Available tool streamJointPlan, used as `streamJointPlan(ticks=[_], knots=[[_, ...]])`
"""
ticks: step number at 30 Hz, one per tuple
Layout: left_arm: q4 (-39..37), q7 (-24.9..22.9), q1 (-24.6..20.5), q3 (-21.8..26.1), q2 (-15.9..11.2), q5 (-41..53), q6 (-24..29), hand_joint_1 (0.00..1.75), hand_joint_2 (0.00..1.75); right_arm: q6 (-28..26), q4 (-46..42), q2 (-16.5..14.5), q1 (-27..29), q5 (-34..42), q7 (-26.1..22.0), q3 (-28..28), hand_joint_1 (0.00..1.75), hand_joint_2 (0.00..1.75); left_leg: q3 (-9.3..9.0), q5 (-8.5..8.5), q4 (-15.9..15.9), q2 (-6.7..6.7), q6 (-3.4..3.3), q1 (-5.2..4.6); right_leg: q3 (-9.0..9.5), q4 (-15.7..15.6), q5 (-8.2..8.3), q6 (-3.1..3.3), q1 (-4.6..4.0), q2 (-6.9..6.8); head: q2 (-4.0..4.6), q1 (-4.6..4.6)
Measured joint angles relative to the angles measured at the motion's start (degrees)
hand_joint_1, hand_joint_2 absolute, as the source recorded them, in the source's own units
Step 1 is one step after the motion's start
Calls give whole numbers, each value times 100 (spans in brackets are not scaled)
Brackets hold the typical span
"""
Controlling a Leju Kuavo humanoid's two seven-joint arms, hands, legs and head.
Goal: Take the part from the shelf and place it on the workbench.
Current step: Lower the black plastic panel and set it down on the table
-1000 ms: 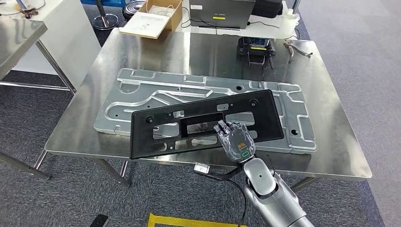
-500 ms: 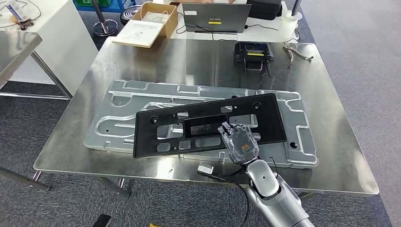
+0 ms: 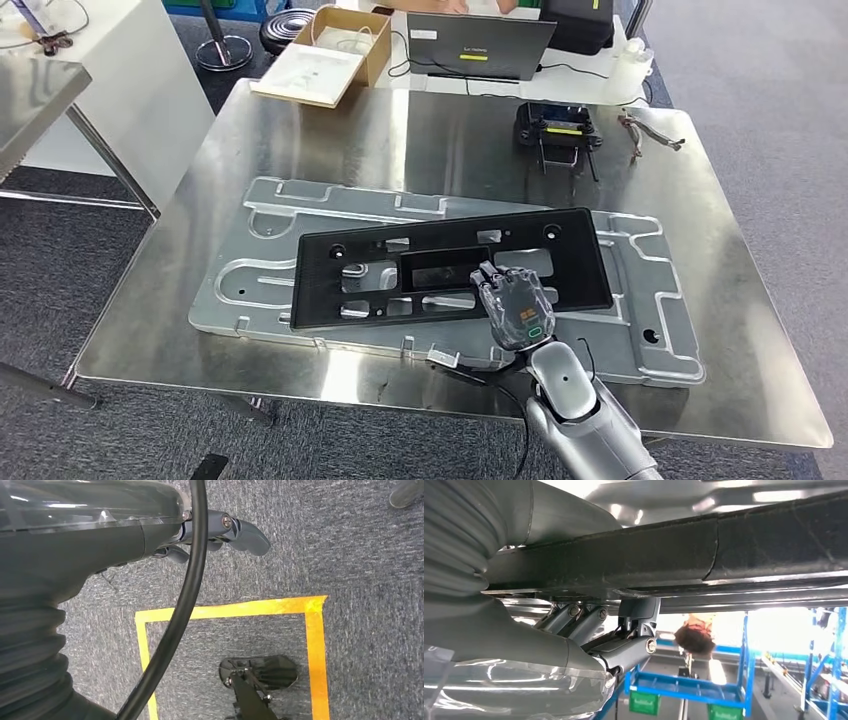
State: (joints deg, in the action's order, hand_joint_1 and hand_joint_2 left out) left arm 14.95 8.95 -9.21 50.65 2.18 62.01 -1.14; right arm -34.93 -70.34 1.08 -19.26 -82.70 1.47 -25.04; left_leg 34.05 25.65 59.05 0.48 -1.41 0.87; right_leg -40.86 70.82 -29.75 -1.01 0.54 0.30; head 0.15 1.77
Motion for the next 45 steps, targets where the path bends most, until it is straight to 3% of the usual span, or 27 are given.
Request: streamJointPlan(ticks=[2, 3, 5, 8, 10, 12, 13, 14, 15, 17, 18, 20, 24, 26, 28, 29, 30, 31, 33, 35, 38, 40, 43, 44, 45], knots=[[0, 3, 1, -5, -1, -20, 6, 0, 175, -2, 33, -1, -2, 59, -33, 23, 175, 175, -64, 58, 0, 8, 27, -13, 257, -715, 427, 67, -25, -2, 0, 0], [0, 4, 2, -7, -2, -32, 9, 0, 175, -3, 46, -2, -5, 95, -50, 38, 175, 175, -78, 82, 1, 9, 50, -21, 360, -974, 521, 99, -43, -4, 0, 0], [0, 3, 8, -8, -5, -60, 18, 0, 175, -5, 80, -8, -7, 161, -72, 72, 175, 175, -87, 106, -11, 6, 104, -31, 434, -1142, 508, 141, -75, 0, 0, 1], [0, 1, 15, -10, -19, -85, 35, 0, 175, -5, 147, -24, -12, 231, -87, 146, 175, 175, -84, 210, 68, -7, 199, -27, 503, -1235, 503, 220, -38, 4, 0, 1], [0, 1, 18, -11, -35, -92, 39, 0, 175, -2, 198, -38, -28, 259, -93, 184, 87, 87, 138, 489, 573, -13, 243, -17, 559, -1277, 497, 276, -21, -5, 0, 1], [0, 1, 30, -13, -53, -96, 37, 0, 175, 7, 262, -44, -38, 274, -100, 205, 0, 0, 512, 776, 1302, -14, 277, -15, 577, -1271, 477, 308, -25, -10, 0, 1], [0, 1, 40, -14, -61, -95, 36, 0, 175, 15, 299, -45, -36, 280, -102, 211, 0, 0, 637, 800, 1510, -14, 290, -13, 582, -1264, 466, 312, -26, -10, 0, 1], [0, 2, 49, -18, -67, -92, 36, 0, 175, 23, 333, -47, -35, 284, -104, 216, 0, 0, 666, 713, 1513, -15, 299, -10, 587, -1250, 453, 311, -25, -7, 0, 1], [0, 3, 56, -25, -74, -89, 36, 0, 175, 32, 365, -50, -35, 286, -105, 222, 0, 0, 586, 528, 1294, -17, 302, -5, 594, -1230, 434, 301, -23, -3, 0, 1], [0, 7, 56, -39, -93, -86, 37, 0, 175, 41, 410, -62, -36, 288, -105, 235, 0, 0, 260, 144, 562, -18, 286, 4, 603, -1179, 388, 267, -23, 4, 0, 1], [0, 8, 54, -44, -101, -86, 37, 0, 175, 43, 425, -67, -37, 288, -105, 243, 0, 0, 132, 53, 287, -18, 272, 2, 602, -1155, 369, 247, -33, 7, 0, 1], [0, 5, 53, -50, -111, -86, 27, 0, 175, 56, 442, -76, -41, 288, -106, 255, 0, 0, 48, 47, 99, -9, 224, -16, 584, -1131, 357, 207, -51, 11, 0, 1], [0, -3, 75, -65, -124, -104, -28, 0, 0, 92, 474, -79, -51, 294, -107, 268, 0, 0, 36, -10, 23, -8, 102, -6, 554, -1073, 311, 113, -44, 7, 0, 0], [0, 0, 73, -67, -128, -131, -54, 0, 0, 92, 481, -79, -64, 305, -109, 284, 0, 0, 24, -36, -13, -17, 37, 12, 367, -649, 47, 55, -24, 1, 0, 0], [0, 1, 80, -66, -132, -147, -63, 0, 0, 93, 496, -79, -67, 317, -112, 297, 0, 0, 27, -38, -16, -23, 9, 10, 29, 60, -282, 10, -4, -1, 0, 0], [0, 1, 86, -65, -132, -155, -64, 0, 0, 93, 507, -79, -63, 323, -112, 301, 0, 0, 27, -37, -16, -25, 9, 10, -94, 307, -346, -3, 8, -1, 0, 0], [0, 1, 90, -64, -133, -165, -67, 0, 0, 94, 518, -79, -61, 330, -112, 303, 0, 0, 25, -36, -15, -24, 10, 10, -130, 366, -306, -10, 19, -2, 0, 0], [0, 1, 93, -64, -133, -175, -69, 0, 0, 96, 526, -79, -60, 337, -112, 305, 0, 0, 20, -34, -14, -21, 14, 11, -56, 209, -166, -8, 28, -4, 0, 0], [0, 1, 94, -64, -133, -190, -72, 0, 0, 97, 532, -79, -73, 348, -112, 309, 0, 0, 5, -25, -12, -15, 36, 10, 315, -533, 194, 22, 33, -14, 0, 0], [0, 1, 92, -64, -135, -195, -72, 0, 0, 98, 532, -85, -87, 355, -113, 311, 0, 0, 5, -15, -3, -12, 89, -8, 574, -1069, 356, 63, 8, -18, 0, 1], [0, 0, 94, -64, -141, -199, -72, 0, 0, 101, 533, -92, -87, 363, -113, 315, 0, 0, 5, -7, -14, -14, 195, -13, 605, -1171, 368, 143, -12, -9, 0, 0], [0, 0, 94, -64, -142, -199, -72, 0, 0, 101, 533, -99, -95, 364, -113, 319, 0, 0, 61, 117, 142, -16, 255, 3, 633, -1223, 397, 219, 6, -11, 0, 0], [0, 0, 101, -64, -149, -199, -72, 0, 0, 101, 540, -110, -92, 364, -114, 321, 0, 0, 487, 630, 1111, -16, 308, 11, 650, -1243, 403, 287, -1, -19, 0, 1], [0, -1, 109, -64, -151, -199, -72, 0, 0, 102, 547, -113, -85, 364, -114, 321, 0, 0, 634, 743, 1429, -17, 318, 11, 650, -1236, 400, 292, -10, -19, 0, 2], [0, -1, 117, -64, -154, -199, -72, 0, 0, 102, 555, -116, -79, 364, -114, 321, 0, 0, 697, 748, 1562, -17, 321, 11, 649, -1229, 395, 295, -17, -18, 0, 1]])
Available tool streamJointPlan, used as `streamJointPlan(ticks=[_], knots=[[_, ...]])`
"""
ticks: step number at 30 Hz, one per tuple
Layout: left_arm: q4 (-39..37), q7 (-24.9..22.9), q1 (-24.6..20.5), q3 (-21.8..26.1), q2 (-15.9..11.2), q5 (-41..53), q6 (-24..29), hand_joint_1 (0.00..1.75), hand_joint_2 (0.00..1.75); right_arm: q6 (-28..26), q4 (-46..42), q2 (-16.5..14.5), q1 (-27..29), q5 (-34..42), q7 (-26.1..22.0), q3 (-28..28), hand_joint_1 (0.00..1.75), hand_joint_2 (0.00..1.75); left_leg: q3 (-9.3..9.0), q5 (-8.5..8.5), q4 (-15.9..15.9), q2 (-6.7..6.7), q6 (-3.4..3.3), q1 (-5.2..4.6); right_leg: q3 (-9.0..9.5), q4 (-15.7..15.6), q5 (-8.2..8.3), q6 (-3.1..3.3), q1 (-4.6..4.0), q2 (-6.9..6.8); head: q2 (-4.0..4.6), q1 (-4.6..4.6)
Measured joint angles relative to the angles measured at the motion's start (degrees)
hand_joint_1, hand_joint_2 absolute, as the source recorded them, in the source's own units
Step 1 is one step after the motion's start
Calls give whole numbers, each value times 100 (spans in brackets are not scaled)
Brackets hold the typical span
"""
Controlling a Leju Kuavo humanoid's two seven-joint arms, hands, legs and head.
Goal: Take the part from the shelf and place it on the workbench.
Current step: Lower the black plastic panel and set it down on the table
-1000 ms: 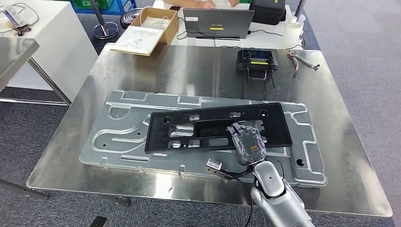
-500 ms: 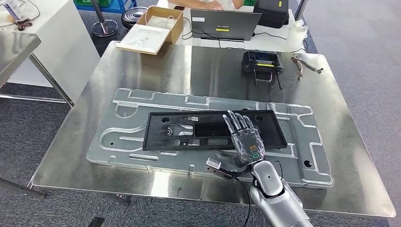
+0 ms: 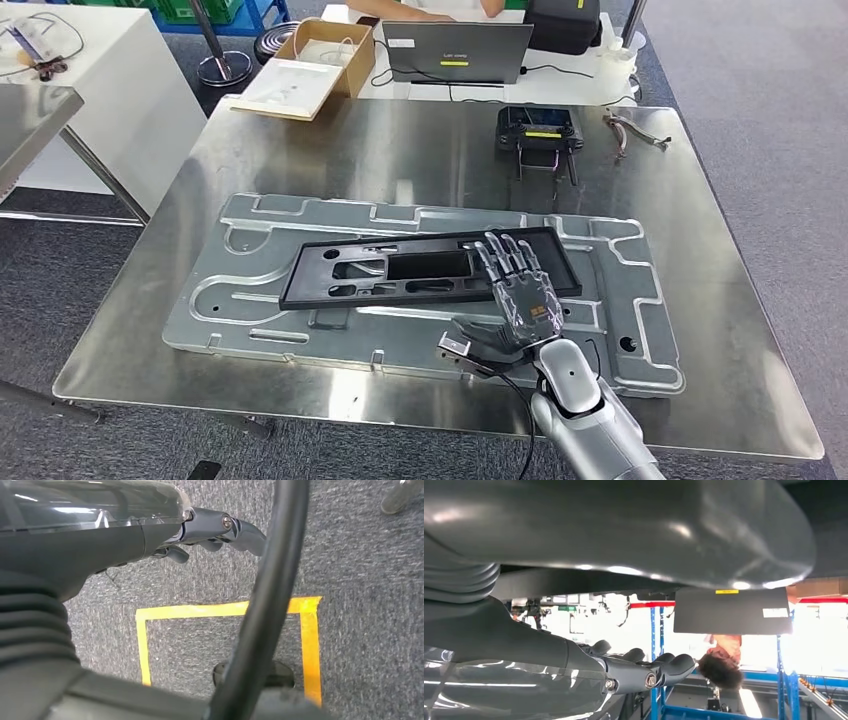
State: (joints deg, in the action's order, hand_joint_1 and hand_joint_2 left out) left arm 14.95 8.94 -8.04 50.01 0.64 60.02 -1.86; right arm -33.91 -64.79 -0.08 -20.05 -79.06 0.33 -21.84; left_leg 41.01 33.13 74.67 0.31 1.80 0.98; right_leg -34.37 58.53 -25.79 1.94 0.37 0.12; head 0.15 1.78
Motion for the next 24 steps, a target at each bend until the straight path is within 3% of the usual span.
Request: streamJointPlan(ticks=[1, 3, 5, 8, 10, 11, 13, 15, 16, 17, 18, 20, 21, 24], knots=[[0, 0, 5, 0, -1, 0, 0, 0, 0, 1, 6, -3, 3, 0, 0, 0, 0, 0, -38, -100, -80, 0, -4, 0, 1, 9, -5, 1, -5, 2, 0, 0], [0, 0, 3, 0, -4, 0, 0, 0, 0, 0, 10, -8, 1, 0, 0, 0, 0, 0, -377, -477, -772, 0, -39, -1, 14, 26, -20, -10, -11, 6, 0, -1], [0, 0, -7, -1, -7, 0, 0, 0, 0, 0, 10, -9, -2, 0, 0, 0, 0, 0, -696, -691, -1415, 1, -90, -22, 13, 47, -35, -48, -34, 13, 0, -1], [0, 0, -5, -1, -8, 0, 0, 0, 0, -1, 9, -9, -4, 0, -1, 0, 0, 0, -766, -716, -1579, 4, -170, -41, 7, 38, -27, -135, -48, 17, 0, -1], [0, 1, -6, 0, -8, 0, 0, 0, 0, -1, 9, -9, -11, 0, -2, 5, 0, 0, -787, -755, -1633, -3, -243, -17, -30, 152, -123, -198, -37, 15, 0, -1], [0, 1, -9, 0, -8, 0, 0, 0, 0, -1, 9, -9, -15, 0, -2, 10, 0, 0, -797, -774, -1661, -8, -276, -1, -114, 347, -253, -228, -30, 14, 0, -2], [0, 0, -10, 0, -8, 0, 0, 0, 0, -1, 14, -9, -8, 0, -2, 20, 0, 0, -791, -785, -1672, -17, -305, 2, -442, 1039, -613, -275, 3, 12, 0, -1], [0, 0, -4, 0, -7, 0, 0, 0, 0, 1, 26, -9, 13, 0, -3, 23, 0, 0, -783, -784, -1665, -19, -304, 3, -704, 1556, -757, -310, 35, 9, 0, -1], [0, 0, -2, 0, -7, 0, 0, 0, 0, 1, 31, -9, 17, 0, -4, 23, 0, 0, -784, -780, -1658, -17, -300, 5, -700, 1533, -669, -321, 51, 6, 0, -1], [0, 0, -1, 0, -5, -1, -2, 0, 0, 1, 34, -9, 15, 1, -6, 25, 0, 0, -788, -772, -1648, -14, -290, 8, -587, 1293, -490, -325, 66, 1, 0, -1], [0, 0, -1, 0, -4, -2, -6, 0, 0, 1, 36, -9, 9, 1, -10, 25, 0, 0, -794, -763, -1636, -11, -273, 11, -401, 905, -282, -321, 79, -5, 0, -1], [0, 2, -3, 0, -4, -14, -22, 0, 0, 1, 37, -9, -8, 7, -18, 26, 0, 0, -782, -751, -1602, -3, -224, -8, -99, 255, -30, -294, 69, -7, 0, -1], [0, 7, -3, 0, -5, -28, -35, 0, 0, 0, 37, -10, -11, 13, -25, 26, 0, 0, -770, -756, -1592, 0, -193, -19, -42, 108, 3, -274, 55, -3, 0, -1], [0, 43, 4, 0, -3, -69, -88, 0, 0, -4, 38, -9, -12, 30, -38, 27, 0, 0, -745, -767, -1594, 2, -99, -12, -66, 63, 37, -180, 42, 4, 0, -1]])
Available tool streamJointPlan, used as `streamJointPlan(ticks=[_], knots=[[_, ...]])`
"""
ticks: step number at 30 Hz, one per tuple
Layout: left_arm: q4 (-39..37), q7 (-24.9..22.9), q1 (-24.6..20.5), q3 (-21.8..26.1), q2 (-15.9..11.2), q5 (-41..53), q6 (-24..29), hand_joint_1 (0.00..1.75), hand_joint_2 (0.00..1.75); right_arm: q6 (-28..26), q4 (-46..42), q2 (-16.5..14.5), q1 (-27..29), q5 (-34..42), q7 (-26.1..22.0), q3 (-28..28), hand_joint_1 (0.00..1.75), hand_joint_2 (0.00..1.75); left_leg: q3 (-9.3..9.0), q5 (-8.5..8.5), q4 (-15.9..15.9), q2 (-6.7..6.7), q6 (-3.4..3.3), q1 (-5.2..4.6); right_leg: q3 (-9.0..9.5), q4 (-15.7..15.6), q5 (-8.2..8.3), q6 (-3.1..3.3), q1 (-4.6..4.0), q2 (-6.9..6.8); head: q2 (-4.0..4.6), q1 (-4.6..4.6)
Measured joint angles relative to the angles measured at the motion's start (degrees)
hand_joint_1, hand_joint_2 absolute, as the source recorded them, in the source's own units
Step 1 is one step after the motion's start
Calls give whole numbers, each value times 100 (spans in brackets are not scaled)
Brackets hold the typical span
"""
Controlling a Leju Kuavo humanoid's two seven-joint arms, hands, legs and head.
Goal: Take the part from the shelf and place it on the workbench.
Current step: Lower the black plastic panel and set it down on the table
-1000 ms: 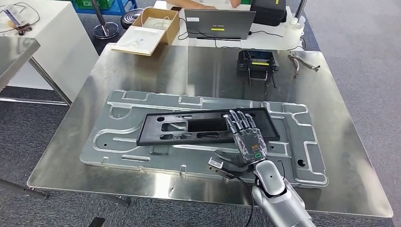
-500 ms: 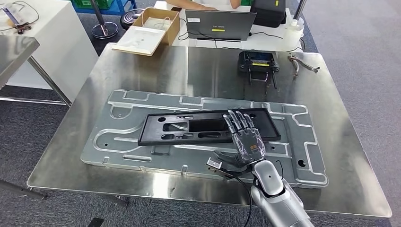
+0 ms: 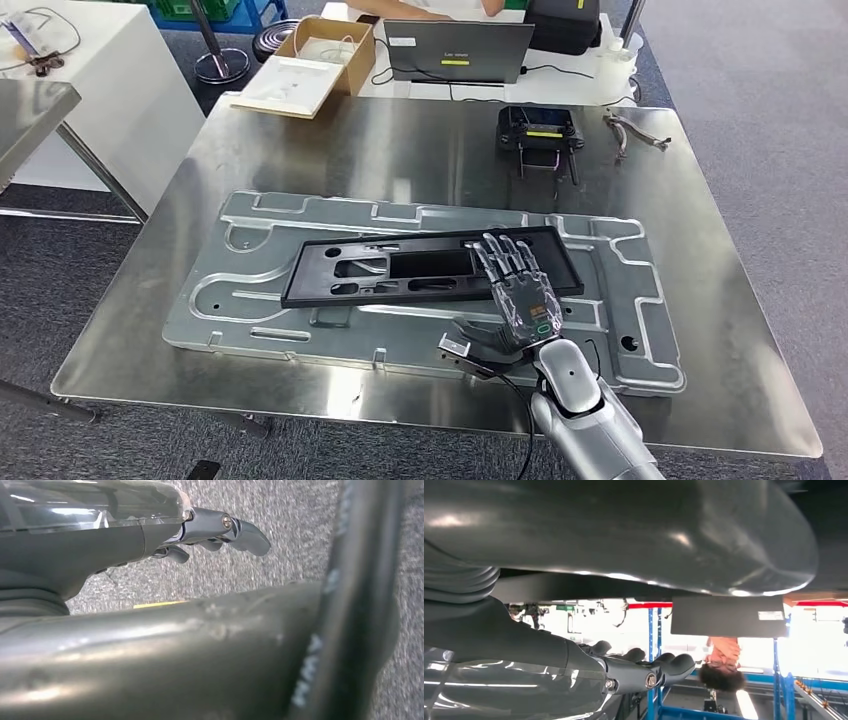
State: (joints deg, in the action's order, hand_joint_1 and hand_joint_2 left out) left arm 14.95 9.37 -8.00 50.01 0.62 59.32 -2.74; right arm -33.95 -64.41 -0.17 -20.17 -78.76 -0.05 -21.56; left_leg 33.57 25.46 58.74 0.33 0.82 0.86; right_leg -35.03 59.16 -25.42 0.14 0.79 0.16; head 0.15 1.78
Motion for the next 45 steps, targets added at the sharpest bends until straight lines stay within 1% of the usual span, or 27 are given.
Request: streamJointPlan(ticks=[2, 5, 7, 8, 10, 12, 15, 16, 18, 20, 21, 22, 23, 24, 27, 28, 30, 32, 33, 35, 36, 37, 38, 40, 42, 43, 45], knots=[[0, 19, 5, 1, 0, -10, -20, 0, 0, -4, -1, -2, -9, 8, -5, 1, 0, 0, 76, 212, 204, -4, 47, 18, -14, -47, 56, 88, 15, -10, 0, 1], [-1, 27, 7, 5, -3, -16, -24, 0, 0, -5, 0, -4, -5, 14, -14, 1, 0, 0, 390, 843, 1140, -7, 76, 25, -94, -55, 129, 166, -11, -24, 0, 2], [-2, 28, 16, 7, -3, -16, -25, 0, 0, -7, 3, -3, 12, 21, -16, 1, 0, 0, 411, 960, 1426, -7, 75, 24, -184, -40, 190, 177, -36, -26, 0, 2], [-2, 30, 19, 7, -3, -16, -28, 0, 0, -9, 4, -3, 20, 28, -17, 1, 0, 0, 275, 875, 1270, -7, 65, 24, -229, -32, 222, 172, -44, -24, 0, 2], [-2, 36, 7, 7, -7, -16, -35, 0, 0, -12, 1, -2, 30, 48, -21, 1, 0, 0, -202, 632, 531, -6, 23, 16, -307, -9, 291, 141, -54, -18, 0, 2], [-2, 47, -12, 7, -13, -16, -40, 0, 0, -14, -7, -1, 32, 64, -29, 4, 0, 0, -500, 493, 1, 2, -23, -16, -346, 4, 358, 79, -63, -19, 0, 1], [-2, 54, -1, 9, -16, -16, -41, 0, 0, -14, -13, 1, 49, 74, -46, 10, 0, 0, -480, 369, -77, -2, -112, -52, -356, -33, 460, -38, -47, -19, 0, 0], [-2, 54, 0, 9, -16, -17, -41, 0, 0, -14, -14, 3, 56, 76, -50, 15, 0, 0, -454, 304, -95, -14, -148, -45, -381, -10, 414, -71, -37, -15, 0, -1], [-2, 54, -9, 9, -14, -21, -41, 0, 0, -14, -17, 9, 62, 84, -53, 32, 0, 0, -353, 162, -127, -42, -222, -20, -527, 326, 9, -122, -19, -11, 0, -1], [-2, 55, -9, 9, -14, -29, -41, 0, 0, -14, -17, 10, 73, 93, -57, 45, 0, 0, -196, 44, -119, -58, -259, -22, -735, 1033, -552, -163, -4, -11, 0, -1], [-2, 55, -5, 9, -14, -33, -41, 0, 0, -14, -17, 10, 85, 96, -60, 48, 0, 0, -110, -11, -111, -64, -257, -23, -787, 1350, -699, -180, 1, -12, 0, -1], [-2, 55, -2, 9, -13, -35, -41, 0, 0, -14, -17, 11, 96, 98, -62, 49, 0, 0, -23, -63, -98, -68, -250, -23, -759, 1516, -714, -191, 6, -13, 0, -1], [-2, 55, -1, 9, -12, -35, -41, 0, 0, -14, -17, 11, 105, 99, -63, 49, 0, 0, 60, -110, -81, -70, -238, -23, -633, 1488, -625, -194, 10, -14, 0, -1], [-2, 55, 0, 9, -10, -35, -41, 0, 0, -14, -19, 11, 108, 99, -64, 50, 0, 0, 138, -153, -59, -71, -223, -23, -395, 1255, -491, -186, 13, -14, 0, -1], [-2, 58, -2, 9, -5, -37, -41, 0, 0, -14, -38, 10, 93, 101, -66, 54, 0, 0, 291, -263, -2, -69, -141, -37, 416, 161, -396, -106, -15, -9, 0, 1], [-2, 60, -4, 9, -5, -37, -41, 0, 0, -14, -46, 10, 88, 101, -67, 56, 0, 0, 310, -305, -3, -69, -106, -39, 519, -23, -428, -72, -34, -5, 0, 2], [-2, 62, 0, 12, -3, -38, -41, 0, 0, -14, -52, 11, 90, 102, -67, 63, 0, 0, 330, -388, -32, -65, -29, -36, 501, -98, -367, 11, -50, -6, 0, 3], [-2, 61, 13, 16, -1, -40, -41, 0, 0, -14, -52, 9, 91, 102, -69, 67, 0, 0, 397, -229, 80, -57, 31, -23, 427, -137, -252, 109, -31, -23, 0, 3], [-2, 60, 18, 19, -1, -44, -41, 0, 0, -14, -52, 8, 93, 102, -72, 67, 0, 0, 473, 10, 286, -54, 51, -19, 368, -153, -184, 154, -21, -33, 0, 4], [-2, 61, 22, 23, -1, -52, -41, 0, 0, -17, -52, 7, 104, 103, -80, 67, 0, 0, 652, 597, 966, -53, 81, -12, 209, -151, -56, 205, -33, -42, 0, 5], [-2, 61, 21, 25, 0, -58, -41, 0, 0, -23, -52, 7, 116, 103, -84, 67, 0, 0, 709, 772, 1308, -54, 92, -12, 119, -146, 11, 211, -42, -44, 0, 5], [-2, 62, 23, 26, 1, -64, -40, 0, 0, -35, -52, 7, 132, 101, -90, 67, 0, 0, 698, 799, 1528, -54, 98, -12, 25, -137, 78, 210, -51, -44, 0, 4], [-2, 62, 24, 26, 2, -70, -39, 0, 0, -54, -52, 7, 153, 96, -94, 67, 0, 0, 604, 697, 1581, -54, 96, -12, -72, -124, 145, 204, -57, -44, 0, 5], [-2, 62, 20, 27, 3, -91, -31, 0, 0, -122, -60, 5, 203, 82, -105, 67, 0, 0, 130, 395, 1126, -52, 65, -15, -248, -83, 264, 178, -63, -43, 0, 5], [-2, 72, 5, 33, 2, -126, -15, 0, 0, -264, -123, -4, 290, 91, -151, 67, 0, 0, -468, 411, 311, -46, 9, -43, -361, -38, 361, 127, -76, -47, 0, 5], [-2, 84, 6, 44, 4, -149, -7, 0, 0, -362, -191, -16, 365, 96, -198, 68, 0, 0, -646, 485, 24, -41, -23, -60, -381, -32, 410, 95, -78, -55, 0, 5], [-3, 116, 40, 89, 11, -203, 21, 0, 0, -522, -432, -66, 613, 57, -345, 99, 0, 0, -690, 499, -146, -38, -91, -78, -382, -68, 516, 26, -80, -71, 0, 4]])
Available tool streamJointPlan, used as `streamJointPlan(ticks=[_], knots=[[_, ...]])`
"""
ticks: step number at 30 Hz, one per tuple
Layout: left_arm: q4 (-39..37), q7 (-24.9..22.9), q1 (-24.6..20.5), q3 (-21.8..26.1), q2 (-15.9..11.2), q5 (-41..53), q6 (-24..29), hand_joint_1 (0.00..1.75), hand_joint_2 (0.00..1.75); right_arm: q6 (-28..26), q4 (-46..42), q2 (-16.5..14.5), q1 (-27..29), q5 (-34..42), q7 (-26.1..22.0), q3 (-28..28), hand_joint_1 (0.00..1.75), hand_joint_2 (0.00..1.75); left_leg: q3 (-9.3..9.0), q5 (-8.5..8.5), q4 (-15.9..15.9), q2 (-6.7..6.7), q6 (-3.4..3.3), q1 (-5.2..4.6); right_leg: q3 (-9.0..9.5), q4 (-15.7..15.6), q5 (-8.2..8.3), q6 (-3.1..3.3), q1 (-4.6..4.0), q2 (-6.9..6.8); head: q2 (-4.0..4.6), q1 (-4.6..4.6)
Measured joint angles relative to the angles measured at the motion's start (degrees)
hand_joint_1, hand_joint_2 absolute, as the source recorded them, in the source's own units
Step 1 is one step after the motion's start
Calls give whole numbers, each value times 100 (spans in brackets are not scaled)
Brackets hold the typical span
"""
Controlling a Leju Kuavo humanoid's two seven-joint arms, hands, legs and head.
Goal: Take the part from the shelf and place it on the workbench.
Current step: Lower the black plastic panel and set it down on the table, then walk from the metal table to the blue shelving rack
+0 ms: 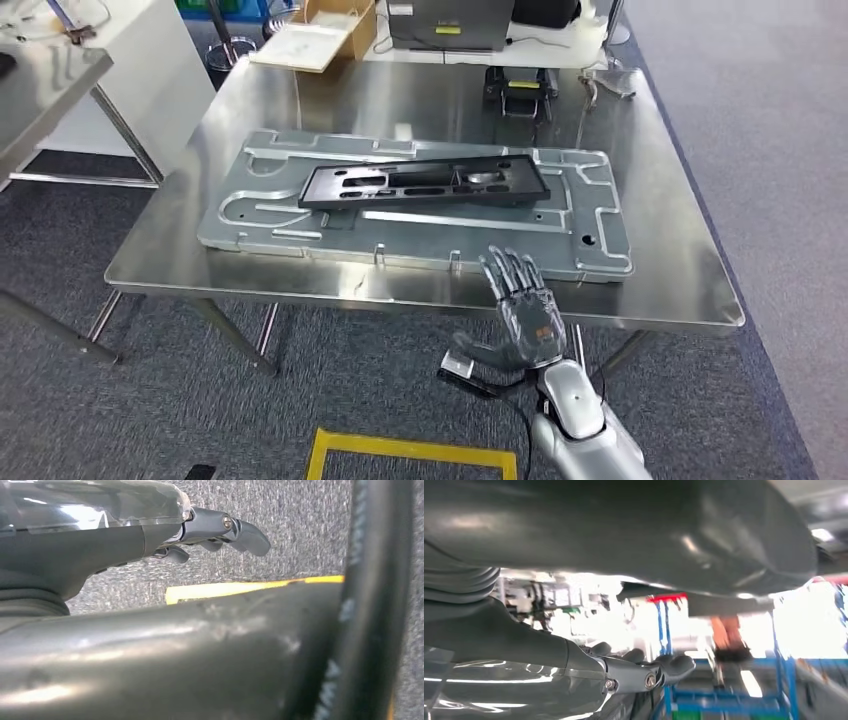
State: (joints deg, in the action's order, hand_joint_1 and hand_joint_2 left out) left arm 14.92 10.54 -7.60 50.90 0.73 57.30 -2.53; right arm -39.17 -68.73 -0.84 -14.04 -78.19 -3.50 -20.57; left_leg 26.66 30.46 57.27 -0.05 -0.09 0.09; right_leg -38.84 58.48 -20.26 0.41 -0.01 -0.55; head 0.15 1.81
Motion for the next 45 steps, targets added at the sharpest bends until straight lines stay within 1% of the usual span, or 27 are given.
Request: streamJointPlan(ticks=[2, 4, 6, 7, 8, 9, 11, 13, 15, 17, 18, 21, 22, 24, 26, 28, 29, 31, 32, 33, 36, 37, 38, 39, 41, 43, 45], knots=[[-3, 34, 54, 56, 17, -48, 35, 0, 0, -60, -360, -93, 367, -61, -261, 97, 0, 0, 86, -139, -39, -25, -81, 26, -53, 47, -91, -63, 8, 26, 0, -1], [-4, 87, 101, 110, 34, -99, 67, 0, 0, -80, -741, -238, 779, -3, -696, 269, 0, 0, 235, -303, -69, -49, -160, 53, -190, 462, -637, -108, 30, 56, 0, -2], [-5, 155, 171, 195, 48, -166, 98, 0, 0, -88, -1095, -468, 1207, 222, -1287, 568, 0, 0, 411, -437, -62, -49, -185, 52, -309, 1171, -1196, -139, 44, 57, 0, -1], [-5, 192, 217, 251, 60, -201, 120, 0, 0, -90, -1245, -610, 1418, 413, -1640, 777, 0, 0, 501, -499, -53, -52, -173, 52, -311, 1459, -1263, -150, 50, 57, 0, -2], [-5, 225, 263, 309, 73, -233, 146, 0, 0, -91, -1362, -764, 1623, 644, -2011, 1017, 0, 0, 597, -559, -38, -56, -160, 52, -238, 1601, -1183, -156, 56, 56, 0, -1], [-5, 250, 300, 368, 86, -263, 169, 0, 0, -92, -1439, -907, 1799, 896, -2360, 1253, 0, 0, 692, -615, -17, -60, -143, 52, -82, 1561, -1023, -154, 63, 56, 0, -1], [-4, 276, 352, 484, 115, -327, 203, 0, 0, -93, -1486, -1163, 2072, 1433, -2898, 1713, 0, 0, 852, -706, 47, -60, -99, 45, 536, 930, -848, -122, 68, 55, 0, -1], [-3, 280, 394, 600, 146, -394, 228, 0, 0, -94, -1400, -1330, 2216, 1992, -3077, 2081, 0, 0, 928, -780, 103, -61, -38, 33, 1141, 121, -1032, -74, 47, 55, 0, -1], [-2, 288, 436, 725, 174, -434, 245, 0, 0, -94, -1189, -1426, 2288, 2433, -3098, 2419, 0, 0, 952, -876, 100, -68, 37, 35, 1308, -206, -1139, -26, 19, 57, 0, 1], [0, 309, 490, 848, 204, -439, 246, 0, 0, -95, -849, -1516, 2304, 2671, -3278, 2893, 0, 0, 1002, -841, 134, -63, 107, 61, 1212, -229, -1016, 55, 27, 39, 0, 1], [3, 322, 523, 901, 220, -435, 246, 0, 0, -96, -672, -1572, 2298, 2740, -3401, 3168, 0, 0, 1058, -662, 255, -57, 132, 68, 1144, -245, -940, 100, 36, 29, 0, 0], [20, 343, 582, 1025, 253, -420, 246, 0, 0, -96, -228, -1713, 2267, 2845, -3578, 3845, 0, 0, 1262, 225, 1155, -48, 176, 80, 870, -243, -714, 170, 23, 8, 0, 0], [24, 350, 587, 1058, 259, -410, 246, 0, 0, -96, -67, -1737, 2236, 2869, -3582, 4039, 0, 0, 1273, 336, 1461, -47, 183, 80, 763, -227, -639, 170, 13, 4, 0, 0], [32, 371, 588, 1119, 271, -383, 246, 0, 0, -91, 318, -1759, 2138, 2909, -3582, 4448, 0, 0, 1090, 112, 1660, -45, 175, 77, 535, -163, -507, 156, 3, -2, 0, 0], [57, 396, 584, 1177, 279, -355, 246, 0, 0, -50, 756, -1757, 2031, 2965, -3590, 4851, 0, 0, 549, -140, 1159, -38, 127, 66, 331, -75, -402, 125, 1, -3, 0, 1], [101, 427, 564, 1224, 282, -326, 244, 0, 0, 62, 1248, -1710, 1897, 3084, -3606, 5149, 0, 0, -72, 20, 308, -31, 54, 37, 211, -7, -302, 73, -9, -5, 0, 1], [116, 444, 554, 1254, 284, -311, 239, 0, 0, 159, 1540, -1656, 1813, 3165, -3610, 5271, 0, 0, -241, 135, 21, -30, 11, 17, 187, -3, -242, 39, -7, -10, 0, 0], [134, 466, 559, 1333, 291, -281, 211, 0, 0, 455, 2215, -1479, 1651, 3329, -3595, 5498, 0, 0, -260, 126, -166, -41, -80, -1, 165, -43, -125, -42, 6, -15, 0, 0], [141, 475, 568, 1375, 299, -264, 192, 0, 0, 628, 2561, -1371, 1585, 3394, -3558, 5616, 0, 0, -205, 45, -181, -51, -128, 4, 136, -34, -161, -82, 19, -5, 0, 0], [151, 485, 577, 1414, 307, -246, 175, 0, 0, 794, 2904, -1256, 1536, 3437, -3484, 5734, 0, 0, -133, -45, -198, -61, -177, 15, 82, 55, -324, -115, 27, 8, 0, -1], [173, 523, 587, 1511, 327, -204, 150, 0, 0, 1209, 3809, -932, 1420, 3459, -3036, 6029, 0, 0, 146, -289, -203, -76, -258, 23, -142, 903, -1215, -192, 58, 33, 0, -1], [176, 535, 588, 1539, 331, -194, 147, 0, 0, 1323, 4059, -842, 1391, 3447, -2859, 6100, 0, 0, 244, -361, -191, -77, -256, 20, -175, 1231, -1351, -214, 69, 33, 0, -1], [180, 542, 588, 1567, 334, -182, 146, 0, 0, 1429, 4284, -761, 1372, 3432, -2684, 6160, 0, 0, 351, -427, -169, -78, -247, 19, -151, 1451, -1324, -233, 81, 33, 0, -1], [185, 546, 588, 1592, 338, -165, 146, 0, 0, 1525, 4471, -696, 1359, 3416, -2511, 6207, 0, 0, 460, -488, -138, -80, -233, 20, -65, 1538, -1185, -246, 94, 33, 0, -1], [199, 541, 583, 1629, 346, -117, 156, 0, 0, 1743, 4776, -592, 1331, 3396, -2125, 6282, 0, 0, 682, -581, -45, -83, -184, 24, 414, 1142, -878, -250, 122, 32, 0, -1], [212, 524, 579, 1649, 355, -61, 174, 0, 0, 1983, 4988, -531, 1296, 3339, -1637, 6331, 0, 0, 850, -639, 70, -83, -118, 9, 1095, 274, -1007, -210, 120, 32, 0, -1], [222, 506, 574, 1671, 360, 8, 185, 0, 0, 2188, 5150, -511, 1289, 3127, -1065, 6344, 0, 0, 917, -714, 124, -76, -38, -1, 1415, -232, -1231, -127, 86, 31, 0, 0]])
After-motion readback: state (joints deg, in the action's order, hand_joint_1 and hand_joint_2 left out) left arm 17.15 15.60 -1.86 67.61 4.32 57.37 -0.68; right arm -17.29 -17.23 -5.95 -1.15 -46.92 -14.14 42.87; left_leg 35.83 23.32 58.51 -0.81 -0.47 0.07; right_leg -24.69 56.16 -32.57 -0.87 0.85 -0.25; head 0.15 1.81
